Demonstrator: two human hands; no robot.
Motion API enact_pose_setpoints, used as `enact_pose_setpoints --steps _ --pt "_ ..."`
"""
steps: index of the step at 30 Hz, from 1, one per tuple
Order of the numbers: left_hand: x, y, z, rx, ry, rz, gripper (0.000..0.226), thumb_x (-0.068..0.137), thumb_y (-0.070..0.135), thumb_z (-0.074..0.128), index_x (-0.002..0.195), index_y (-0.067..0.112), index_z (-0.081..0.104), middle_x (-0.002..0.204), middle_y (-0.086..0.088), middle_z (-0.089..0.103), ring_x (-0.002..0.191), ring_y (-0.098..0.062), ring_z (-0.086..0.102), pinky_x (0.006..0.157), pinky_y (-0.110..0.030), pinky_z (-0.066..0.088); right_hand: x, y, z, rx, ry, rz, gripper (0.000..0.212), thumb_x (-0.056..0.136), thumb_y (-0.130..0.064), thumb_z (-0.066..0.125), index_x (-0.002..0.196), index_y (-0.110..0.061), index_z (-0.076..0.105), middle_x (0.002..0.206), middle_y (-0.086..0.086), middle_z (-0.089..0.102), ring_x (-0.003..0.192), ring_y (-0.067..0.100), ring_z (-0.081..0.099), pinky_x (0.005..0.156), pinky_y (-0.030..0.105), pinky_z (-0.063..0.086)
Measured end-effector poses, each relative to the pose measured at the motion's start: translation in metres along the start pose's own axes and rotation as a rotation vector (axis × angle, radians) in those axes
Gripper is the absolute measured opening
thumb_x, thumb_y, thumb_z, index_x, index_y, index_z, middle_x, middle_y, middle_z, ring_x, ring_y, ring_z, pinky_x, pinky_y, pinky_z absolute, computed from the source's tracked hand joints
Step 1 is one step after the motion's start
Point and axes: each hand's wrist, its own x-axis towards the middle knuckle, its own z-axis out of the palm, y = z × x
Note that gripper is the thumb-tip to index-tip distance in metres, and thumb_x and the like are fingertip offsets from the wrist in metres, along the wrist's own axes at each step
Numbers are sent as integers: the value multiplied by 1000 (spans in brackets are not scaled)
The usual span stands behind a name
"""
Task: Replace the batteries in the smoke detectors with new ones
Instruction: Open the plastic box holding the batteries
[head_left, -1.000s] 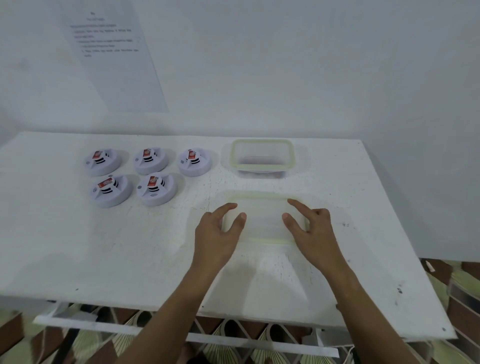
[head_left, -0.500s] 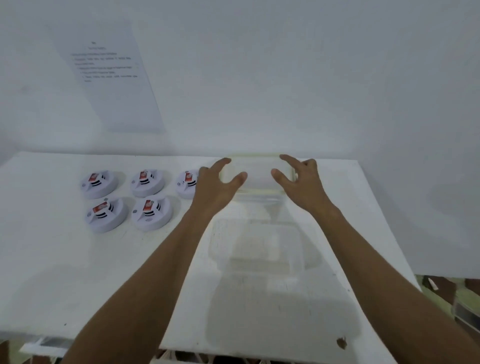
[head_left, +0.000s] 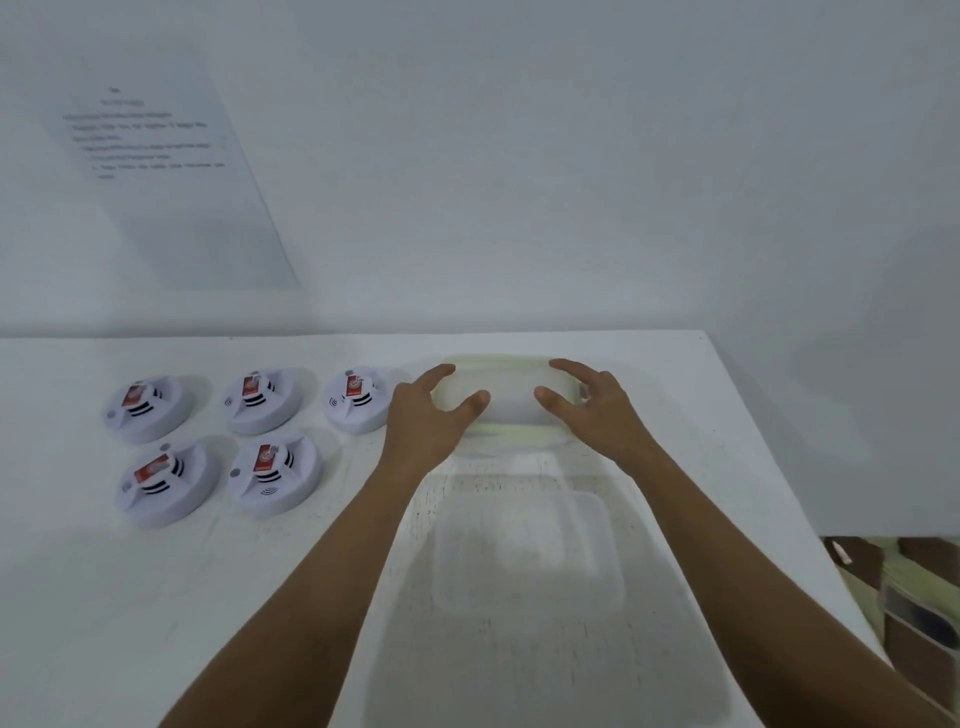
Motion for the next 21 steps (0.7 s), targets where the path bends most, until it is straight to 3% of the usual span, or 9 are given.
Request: enact_pose_setpoints --steps 4,8,14,18,21 --pt "-19 -6 -7 54 -48 -5 65 75 60 71 133 36 52 136 -3 50 116 -12 51 89 -22 36 -24 -4 -13 -65 -60 4 52 82 -54 71 130 -38 58 121 -3 53 109 13 52 93 33 48" --pt "-17 9 -13 149 -22 31 67 76 64 66 135 35 51 136 -7 49 121 -20 52 99 -31 41 -15 -18 -22 -175 -67 -9 55 82 -57 68 132 -36 58 121 5 53 107 17 52 90 25 36" --pt "41 41 -21 86 -11 74 65 82 55 66 140 32 46 140 -8 37 127 -21 46 93 -22 29 39 -39 -18 -113 55 -80 54 89 -52 63 138 -34 52 119 5 41 101 14 48 92 21 32" --pt "83 27 -10 122 -83 39 67 83 52 68 142 31 44 142 -10 37 128 -23 46 100 -25 33 81 -26 -10 -152 -5 -48 57 90 -51 62 141 -32 49 118 6 38 102 16 48 100 26 37" --pt "104 6 1 160 -140 -13 69 81 53 69 141 30 45 145 -9 40 130 -24 44 105 -32 35 99 -13 -4 -227 -87 -25 58 90 -49 62 143 -29 48 113 8 38 96 16 49 97 22 34"
